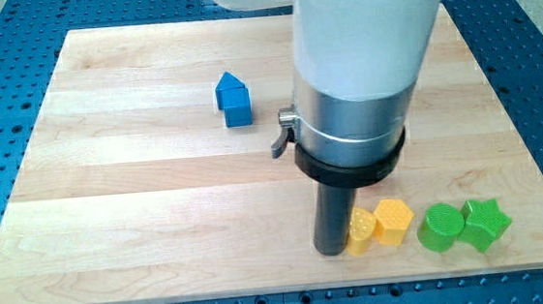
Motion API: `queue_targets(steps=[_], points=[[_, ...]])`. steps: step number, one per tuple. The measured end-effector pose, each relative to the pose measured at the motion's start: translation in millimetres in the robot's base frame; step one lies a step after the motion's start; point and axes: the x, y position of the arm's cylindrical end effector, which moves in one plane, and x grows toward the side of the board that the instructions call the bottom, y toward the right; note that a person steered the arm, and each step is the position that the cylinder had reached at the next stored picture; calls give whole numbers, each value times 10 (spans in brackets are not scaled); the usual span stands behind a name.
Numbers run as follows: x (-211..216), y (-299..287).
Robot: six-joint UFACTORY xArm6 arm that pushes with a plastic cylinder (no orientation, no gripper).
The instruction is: Make a group of red and blue blocks at the center of the board
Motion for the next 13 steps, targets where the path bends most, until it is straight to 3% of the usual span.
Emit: queue_targets(steps=[2, 6, 9, 12, 13], points=[[-247, -370], [-269, -327], [-544, 548], [-717, 899], [-1010, 320]])
